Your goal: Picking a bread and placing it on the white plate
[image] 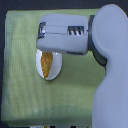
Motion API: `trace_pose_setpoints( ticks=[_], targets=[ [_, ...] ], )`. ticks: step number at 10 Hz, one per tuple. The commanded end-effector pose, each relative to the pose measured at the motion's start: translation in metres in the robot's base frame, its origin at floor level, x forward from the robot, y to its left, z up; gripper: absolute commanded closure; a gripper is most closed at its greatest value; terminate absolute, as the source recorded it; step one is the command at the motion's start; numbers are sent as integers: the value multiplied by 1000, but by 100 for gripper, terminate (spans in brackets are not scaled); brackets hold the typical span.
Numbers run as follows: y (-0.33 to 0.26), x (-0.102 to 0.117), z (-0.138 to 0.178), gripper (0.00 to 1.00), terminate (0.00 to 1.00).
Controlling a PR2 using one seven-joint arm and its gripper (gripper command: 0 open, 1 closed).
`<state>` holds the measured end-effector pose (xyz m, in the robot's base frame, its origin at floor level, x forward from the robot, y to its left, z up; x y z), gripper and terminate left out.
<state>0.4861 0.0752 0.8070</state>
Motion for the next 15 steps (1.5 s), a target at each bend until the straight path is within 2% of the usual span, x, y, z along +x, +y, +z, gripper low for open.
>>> trace_pose_setpoints(
  ticks=[1,7,9,11,12,15],
  targets=[
    [-3,4,-7,0,0],
    [-4,12,-6,0,0],
    [-2,16,3,0,0],
    [-9,28,50,0,0],
    [-17,44,82,0,0],
    [-33,60,113,0,0]
  ],
)
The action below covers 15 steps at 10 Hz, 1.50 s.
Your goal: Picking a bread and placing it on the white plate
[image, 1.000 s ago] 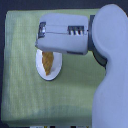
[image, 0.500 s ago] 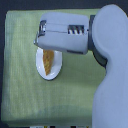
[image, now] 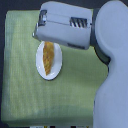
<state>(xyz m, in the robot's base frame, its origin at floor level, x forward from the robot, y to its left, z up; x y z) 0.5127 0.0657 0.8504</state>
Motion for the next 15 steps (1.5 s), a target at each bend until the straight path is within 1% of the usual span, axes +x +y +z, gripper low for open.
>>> trace_pose_setpoints(
  ticks=[1,3,5,7,8,9,12,15],
  targets=[
    [-31,37,80,0,0],
    [-48,47,93,0,0],
    [-70,52,91,0,0],
    [-108,57,86,0,0],
    [-152,59,81,0,0],
    [-164,59,81,0,0],
    [-234,64,83,0,0],
    [-296,60,86,0,0]
  ],
)
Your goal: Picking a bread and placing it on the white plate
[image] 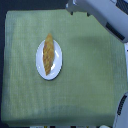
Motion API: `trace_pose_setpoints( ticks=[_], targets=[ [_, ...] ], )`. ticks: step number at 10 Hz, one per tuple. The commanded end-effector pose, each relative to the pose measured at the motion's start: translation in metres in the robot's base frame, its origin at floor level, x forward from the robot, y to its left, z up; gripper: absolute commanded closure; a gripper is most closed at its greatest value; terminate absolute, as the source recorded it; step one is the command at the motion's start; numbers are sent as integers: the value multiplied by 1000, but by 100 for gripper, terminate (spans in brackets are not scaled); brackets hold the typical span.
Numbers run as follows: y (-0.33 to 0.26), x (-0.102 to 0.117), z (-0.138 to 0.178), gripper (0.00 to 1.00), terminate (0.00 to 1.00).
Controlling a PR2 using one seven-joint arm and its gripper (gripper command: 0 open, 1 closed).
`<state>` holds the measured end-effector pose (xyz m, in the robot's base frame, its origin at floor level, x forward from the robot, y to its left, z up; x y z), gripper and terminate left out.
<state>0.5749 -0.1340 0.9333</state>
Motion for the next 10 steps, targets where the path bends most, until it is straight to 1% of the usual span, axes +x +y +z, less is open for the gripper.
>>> trace_pose_setpoints(
  ticks=[1,3,4,5,6,8,9,10],
  targets=[
    [-104,-3,3,0,0],
    [-133,-11,-1,0,0],
    [-145,-19,-4,0,0],
    [-149,-22,-5,0,0],
    [-163,-30,-7,0,0],
    [-190,-51,-10,0,0],
    [-191,-55,-11,0,0],
    [-193,-56,-14,0,100]
  ],
)
